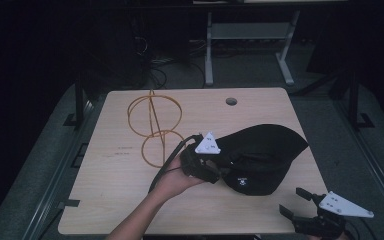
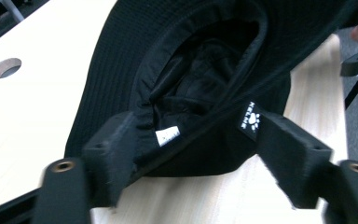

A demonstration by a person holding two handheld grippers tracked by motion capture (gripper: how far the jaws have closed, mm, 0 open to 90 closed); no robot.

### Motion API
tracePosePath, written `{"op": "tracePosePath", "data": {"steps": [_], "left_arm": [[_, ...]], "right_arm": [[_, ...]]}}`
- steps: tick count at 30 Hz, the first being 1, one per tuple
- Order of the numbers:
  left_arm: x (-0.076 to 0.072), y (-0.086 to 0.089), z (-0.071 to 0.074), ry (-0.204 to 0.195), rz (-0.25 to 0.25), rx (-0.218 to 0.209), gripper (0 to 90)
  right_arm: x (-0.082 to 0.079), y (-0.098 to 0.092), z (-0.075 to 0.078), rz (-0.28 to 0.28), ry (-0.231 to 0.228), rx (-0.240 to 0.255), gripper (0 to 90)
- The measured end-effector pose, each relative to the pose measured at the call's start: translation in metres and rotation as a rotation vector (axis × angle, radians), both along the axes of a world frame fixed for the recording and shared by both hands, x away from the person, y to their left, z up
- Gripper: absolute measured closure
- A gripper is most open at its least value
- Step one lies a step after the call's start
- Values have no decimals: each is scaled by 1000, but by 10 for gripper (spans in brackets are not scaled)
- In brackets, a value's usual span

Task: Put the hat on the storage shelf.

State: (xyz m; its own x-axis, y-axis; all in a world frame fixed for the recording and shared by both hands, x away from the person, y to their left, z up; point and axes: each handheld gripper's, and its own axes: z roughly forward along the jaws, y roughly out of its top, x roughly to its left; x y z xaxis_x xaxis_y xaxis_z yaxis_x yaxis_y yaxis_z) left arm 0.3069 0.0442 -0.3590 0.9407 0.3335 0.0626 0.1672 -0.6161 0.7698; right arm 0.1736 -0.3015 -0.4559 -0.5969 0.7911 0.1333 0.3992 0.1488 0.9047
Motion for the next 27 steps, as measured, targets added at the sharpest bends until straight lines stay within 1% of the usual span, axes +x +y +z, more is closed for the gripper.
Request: {"op": "tracePosePath", "data": {"steps": [1,2,4,6,10,11,12,13,14,15,18,19,21,22,24,25,26,27], "left_arm": [[2,-1,-1,9,-11,-9,368],[2,-1,-1,9,-11,-9,399],[2,-2,-2,8,-26,9,439],[2,-2,-2,7,-42,18,502],[-1,0,-2,9,-60,10,619],[-2,1,-2,9,-72,1,645],[-2,1,-2,9,-72,1,669],[-5,2,-4,12,-81,-16,689],[-5,2,-4,12,-81,-16,713],[-8,3,-5,11,-98,-15,734],[-10,4,-6,8,-112,-19,786],[-12,5,-6,2,-127,-22,804],[-14,7,-5,2,-134,-36,837],[-14,7,-5,2,-134,-36,849],[-15,10,-4,3,-139,-54,853],[-16,13,-3,10,-142,-77,858],[-16,13,-3,10,-142,-77,859],[-17,17,-1,20,-145,-103,860]], "right_arm": [[0,0,0,1,0,0,144],[0,0,0,1,0,0,144],[0,1,0,-1,0,4,144],[1,1,0,-8,-4,6,144],[2,2,0,-9,-3,22,144],[4,3,0,-7,0,21,144],[5,4,0,-4,-1,19,143],[5,5,0,-7,1,22,144],[5,6,0,-5,0,24,144],[6,7,0,-3,3,29,144],[7,8,1,-3,-3,34,143],[10,9,3,3,2,36,144],[13,10,5,6,4,41,143],[13,10,5,6,4,41,143],[15,10,8,9,4,50,144],[18,10,11,6,-6,59,144],[18,10,11,6,-6,59,144],[21,9,13,5,-10,64,144]]}}
